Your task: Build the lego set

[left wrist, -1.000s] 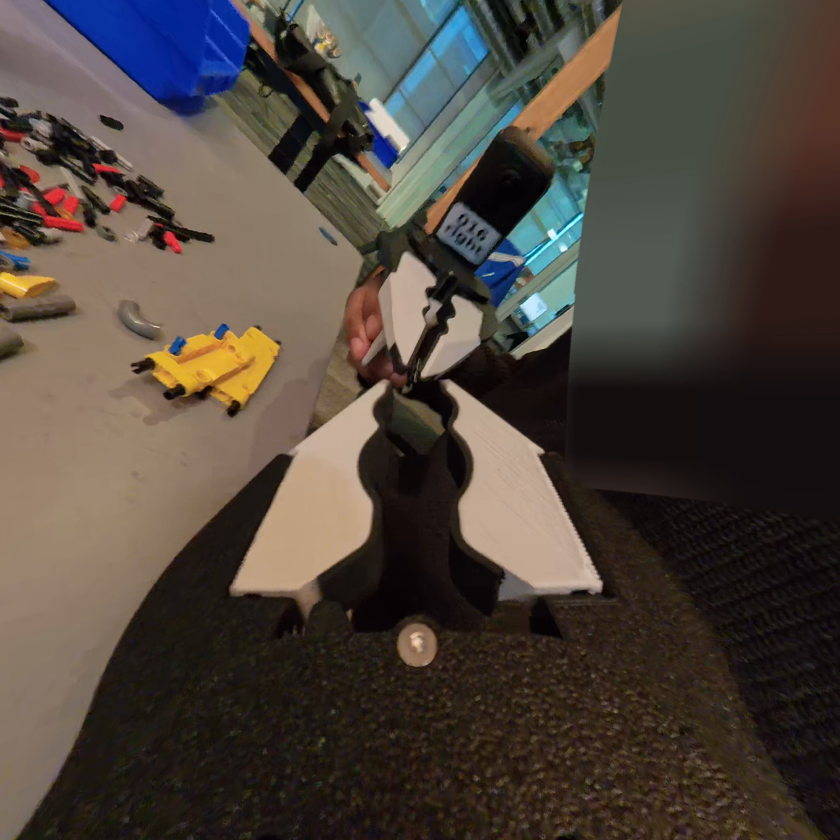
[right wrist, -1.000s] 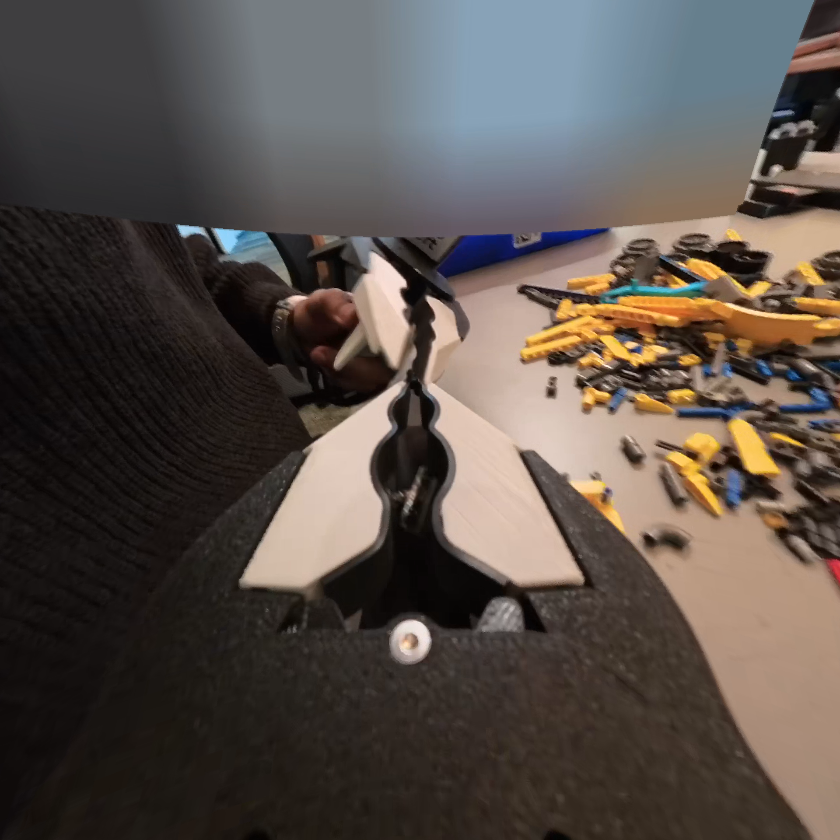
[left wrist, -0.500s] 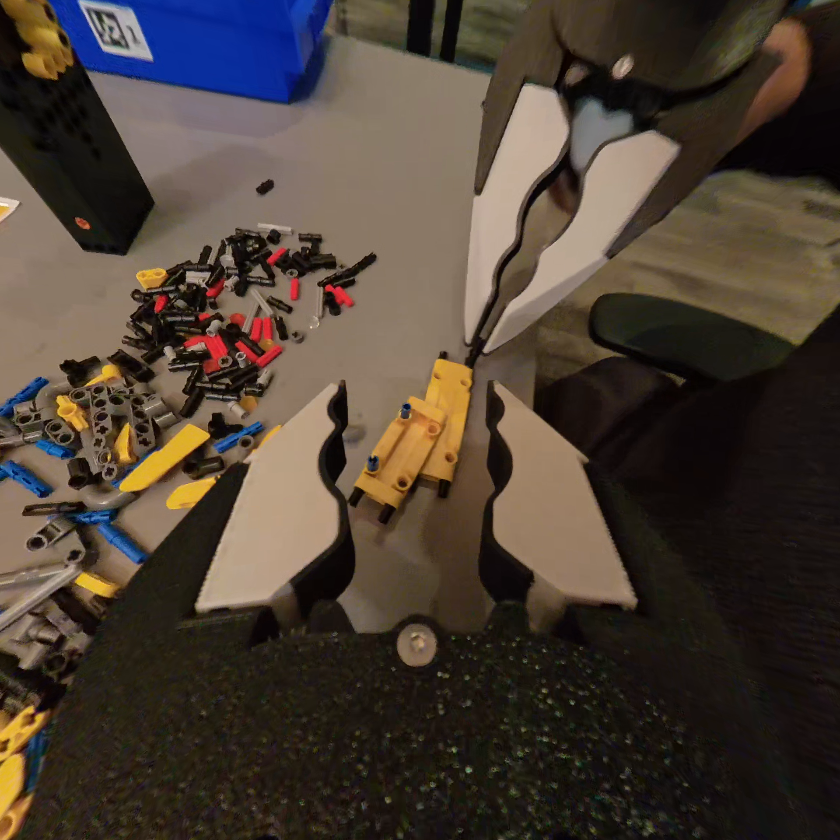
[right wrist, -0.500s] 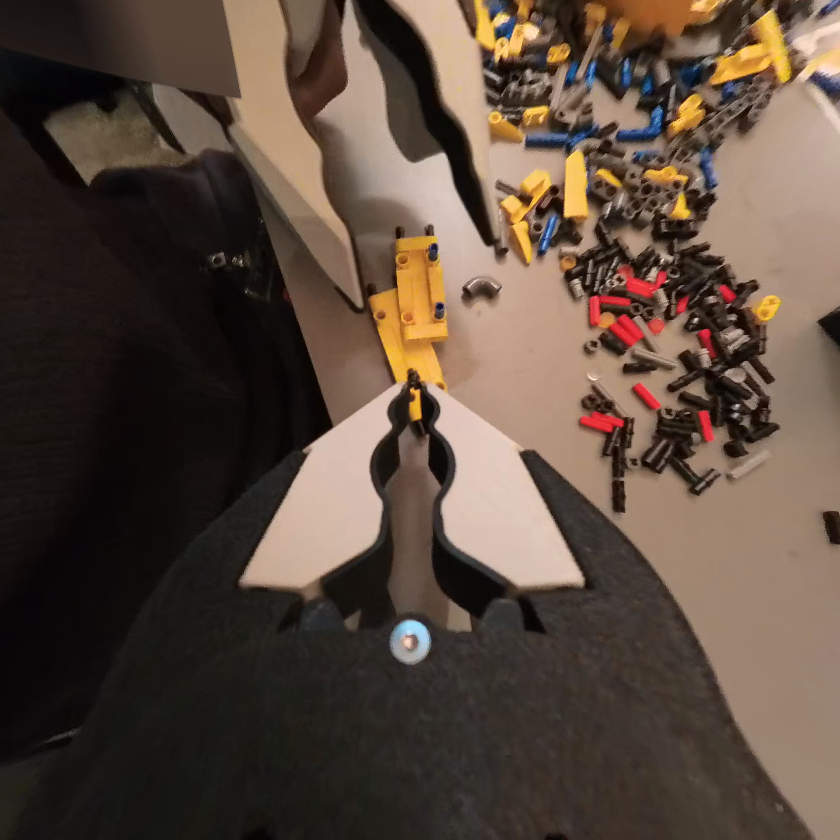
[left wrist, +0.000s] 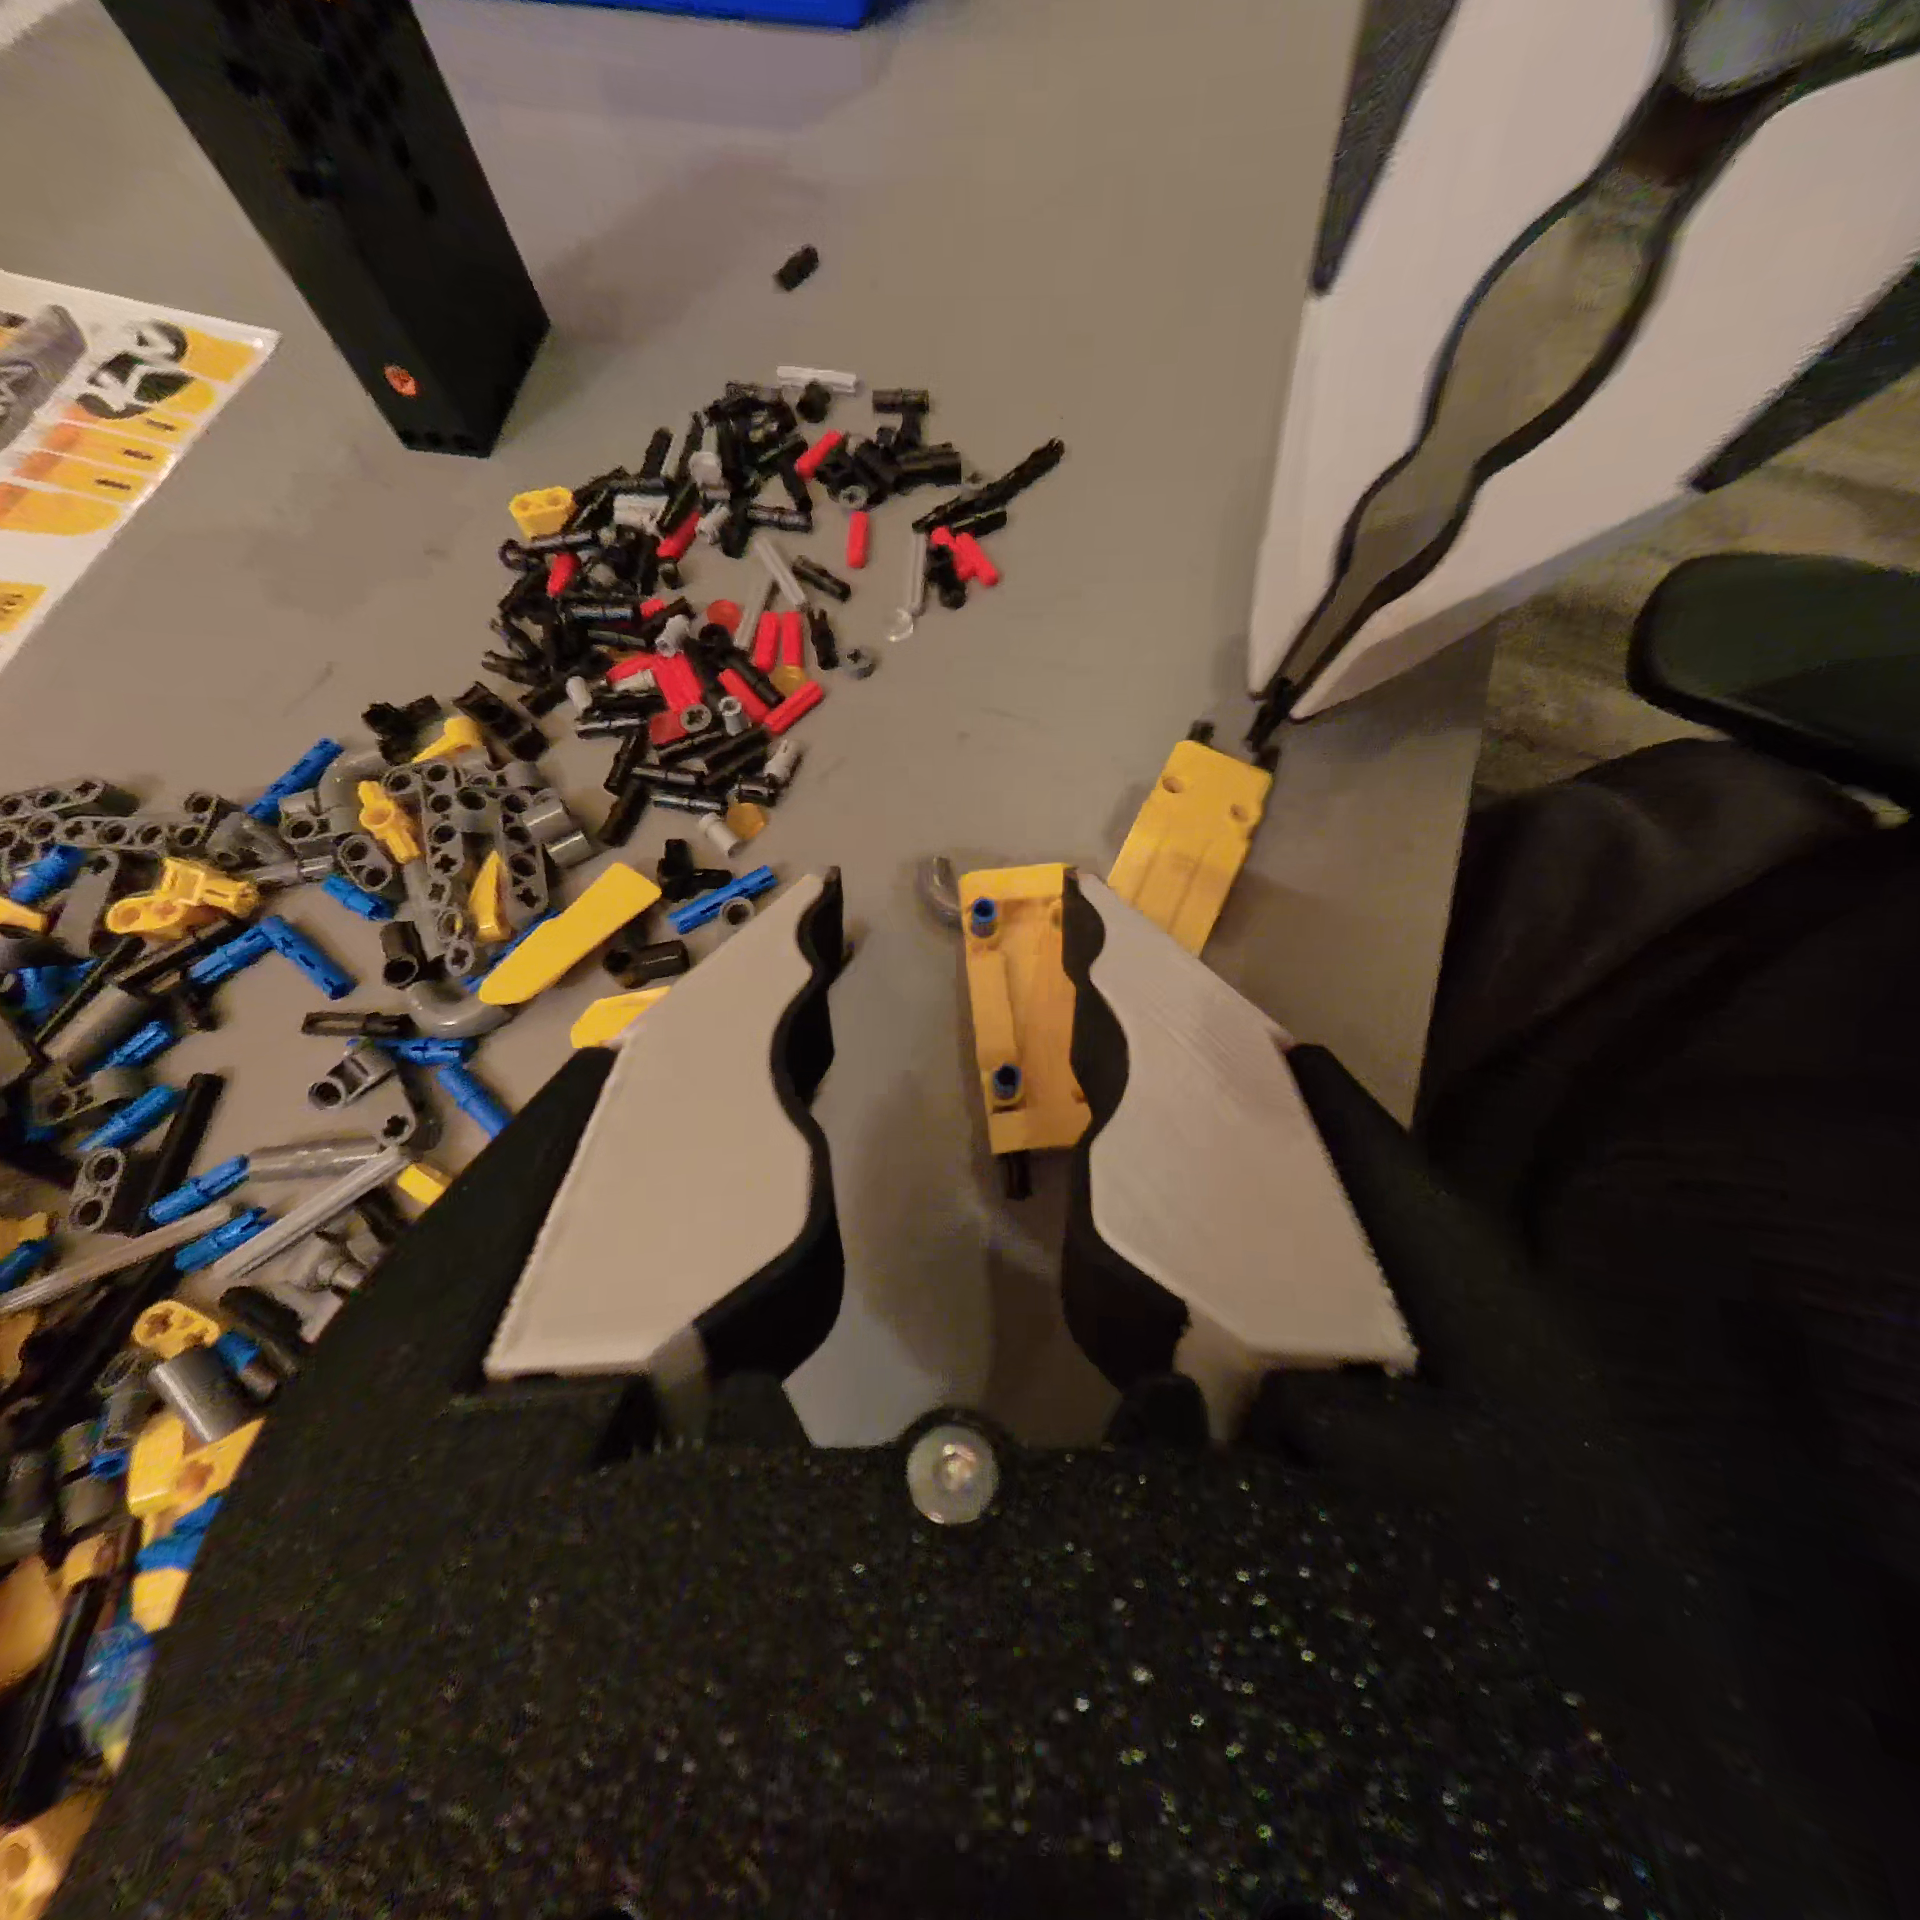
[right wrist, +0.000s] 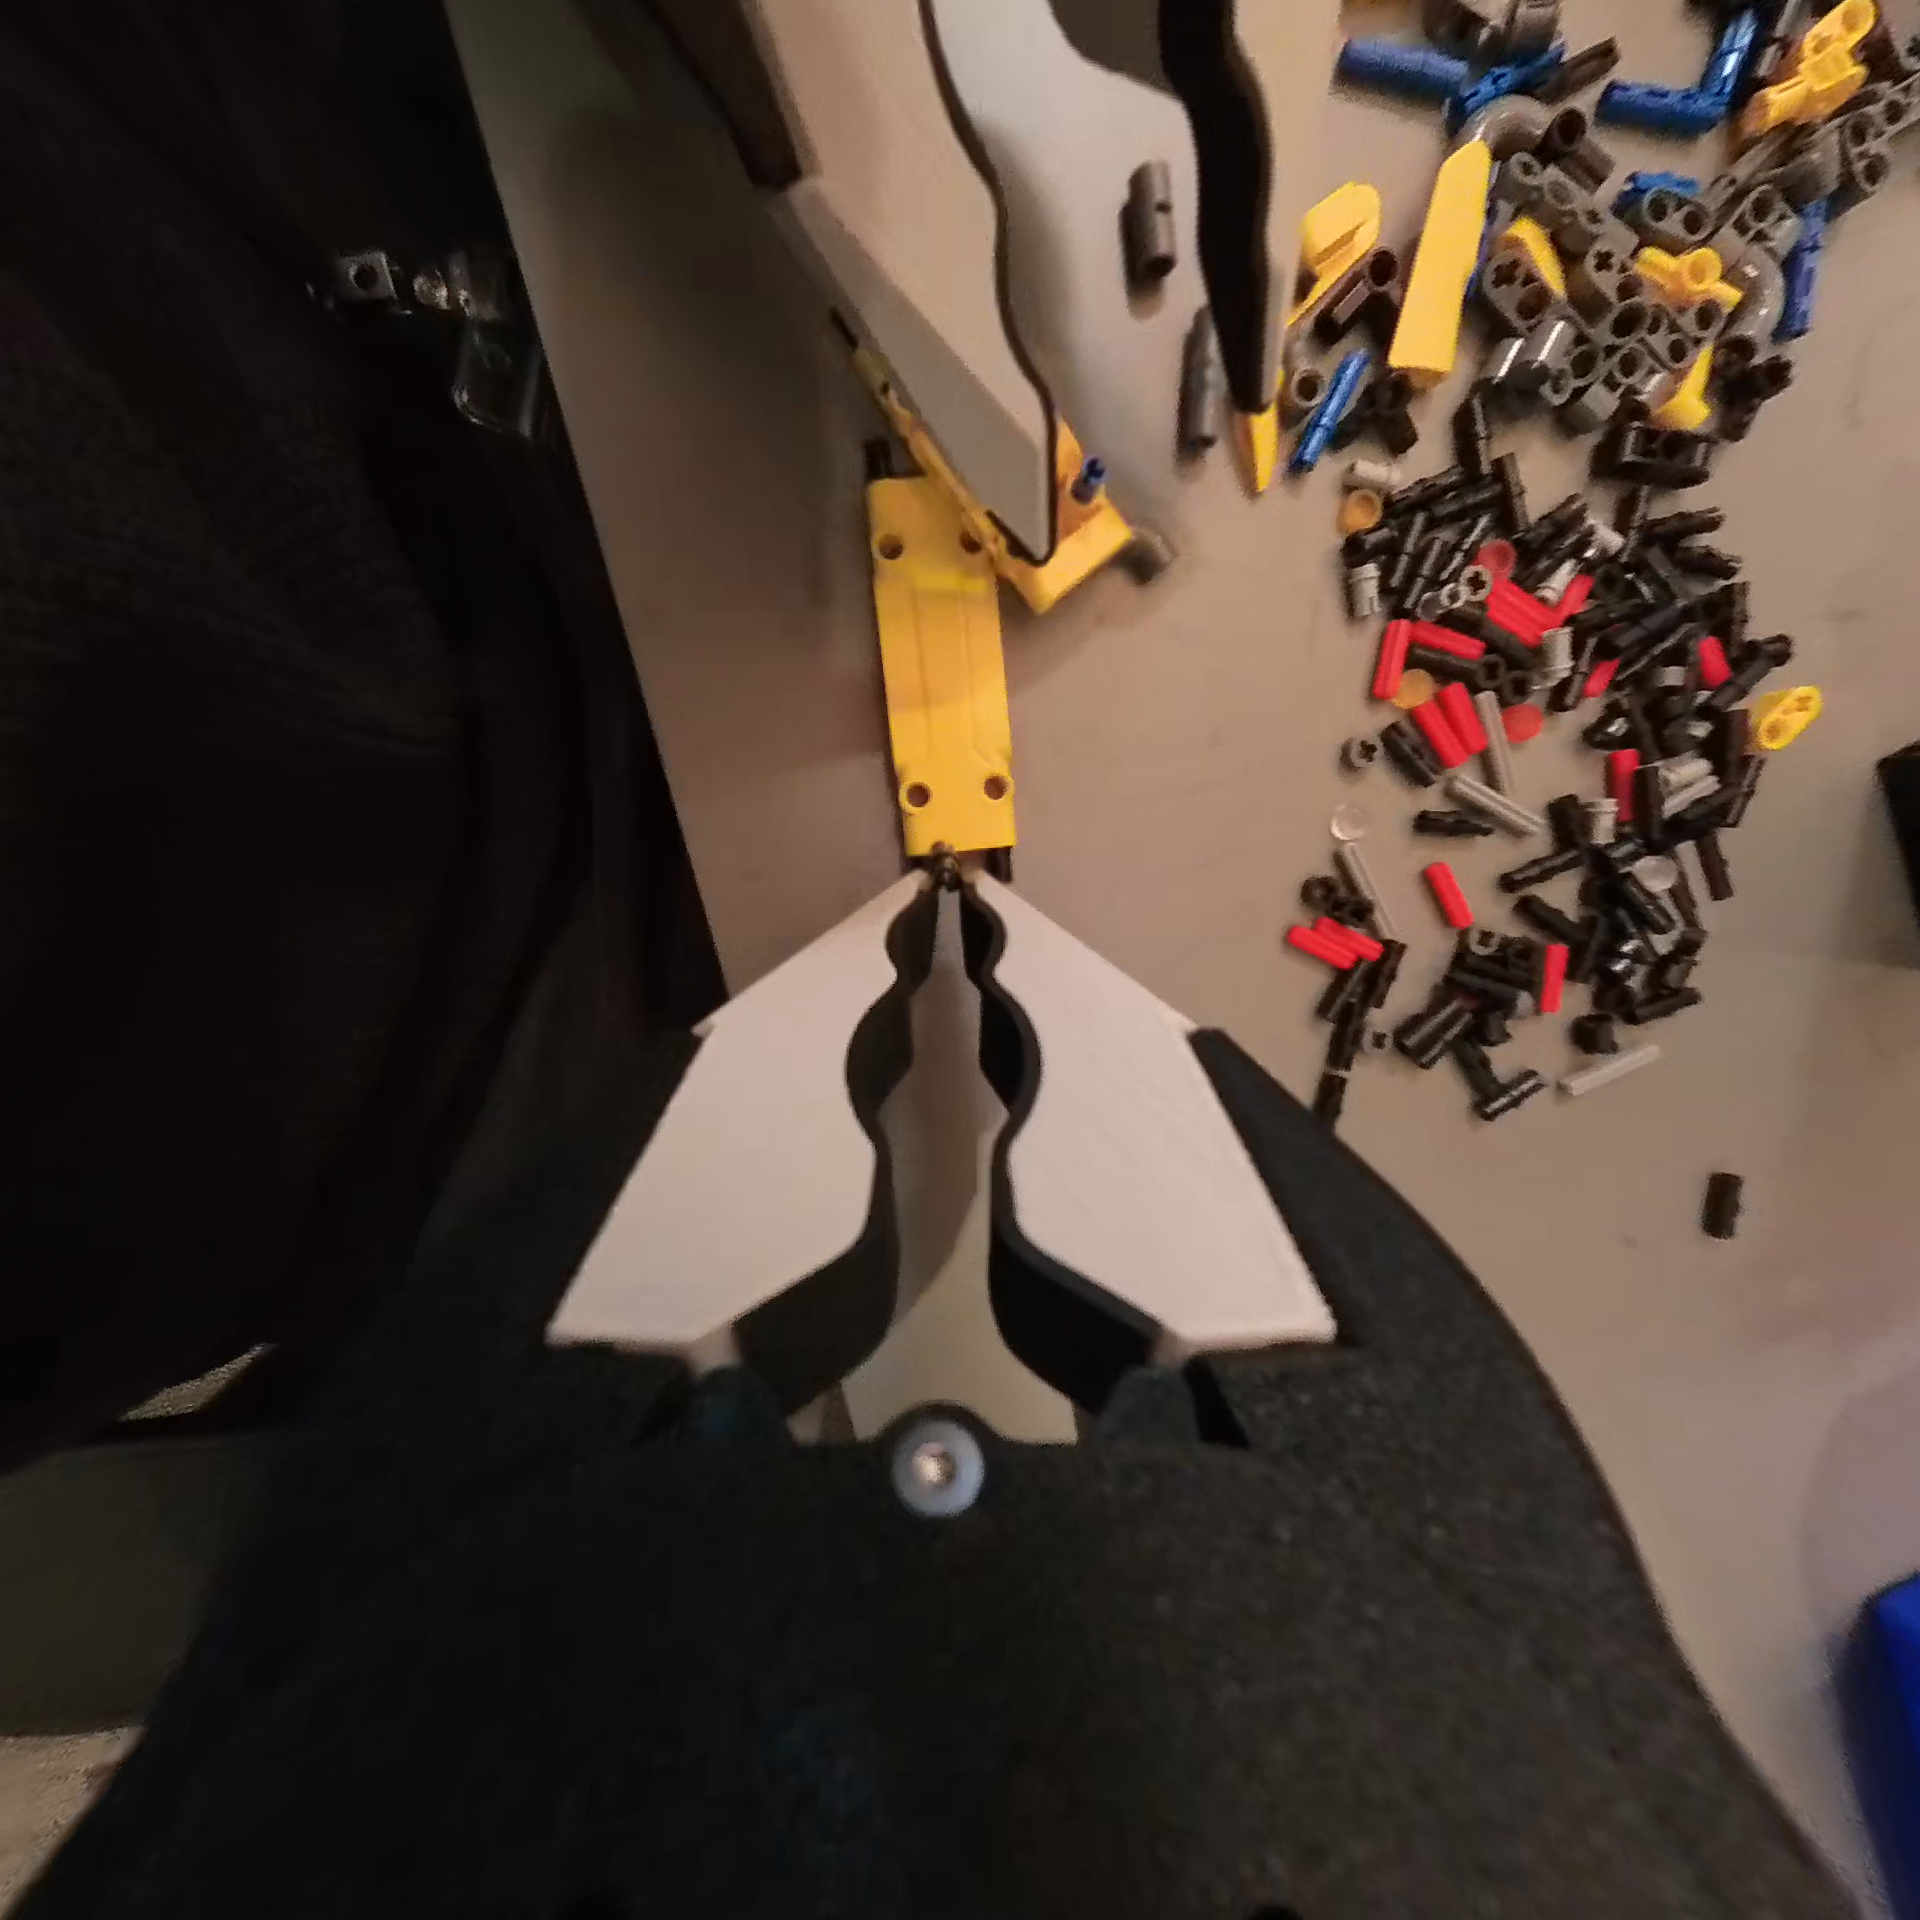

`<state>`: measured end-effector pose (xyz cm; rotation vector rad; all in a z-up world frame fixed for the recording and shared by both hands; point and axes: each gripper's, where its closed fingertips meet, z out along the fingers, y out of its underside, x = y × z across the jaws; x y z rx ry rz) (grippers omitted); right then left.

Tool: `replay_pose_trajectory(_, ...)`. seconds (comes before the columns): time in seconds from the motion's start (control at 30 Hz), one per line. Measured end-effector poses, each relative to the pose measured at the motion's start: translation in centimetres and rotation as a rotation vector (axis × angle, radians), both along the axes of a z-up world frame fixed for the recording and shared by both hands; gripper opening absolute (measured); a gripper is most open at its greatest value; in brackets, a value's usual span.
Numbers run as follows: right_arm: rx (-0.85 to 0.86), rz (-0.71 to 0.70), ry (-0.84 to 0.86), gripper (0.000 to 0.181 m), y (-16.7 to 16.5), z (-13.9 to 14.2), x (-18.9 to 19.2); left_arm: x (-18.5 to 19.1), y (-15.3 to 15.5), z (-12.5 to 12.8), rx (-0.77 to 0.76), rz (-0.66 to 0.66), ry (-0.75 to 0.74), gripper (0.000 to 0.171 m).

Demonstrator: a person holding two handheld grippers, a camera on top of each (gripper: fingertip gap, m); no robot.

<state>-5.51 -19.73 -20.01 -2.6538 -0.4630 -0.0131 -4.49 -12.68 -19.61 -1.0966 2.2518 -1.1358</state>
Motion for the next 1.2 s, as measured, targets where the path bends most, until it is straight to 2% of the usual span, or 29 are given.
replay_pose_trajectory(0.13, -0.004, 0.015, -0.026, 0.004, 0.5, 0.3, 0.4, -1.1, -0.8, 2.0, -0.172, -0.029, -0.012, 0.042)
replay_pose_trajectory(0.23, -0.019, 0.038, -0.043, 0.004, 0.9, 0.0, 0.5, -3.1, -2.8, 2.1, -0.235, -0.164, 0.024, 0.042)
replay_pose_trajectory(0.43, -0.025, 0.068, -0.027, 0.004, 1.5, -0.4, -0.3, -3.5, -2.2, -0.3, -0.071, -0.164, 0.077, 0.043)
replay_pose_trajectory(0.73, -0.034, 0.058, -0.036, 0.004, 0.7, -0.8, -0.2, -2.3, 1.0, -0.3, -0.069, -0.007, 0.071, 0.042)
replay_pose_trajectory(0.9, -0.026, 0.056, -0.045, 0.004, 0.5, -0.7, 0.1, -3.6, -2.2, 1.9, -0.177, -0.138, -0.008, 0.042)
replay_pose_trajectory(1.07, -0.02, 0.073, -0.082, 0.004, 0.9, -0.4, 0.4, -3.0, -3.1, -0.3, -0.052, -0.134, 0.061, 0.043)
replay_pose_trajectory(1.2, -0.02, 0.108, -0.116, 0.004, 1.2, -0.3, 0.2, -2.7, -3.9, 0.3, -0.089, -0.15, 0.045, 0.043)
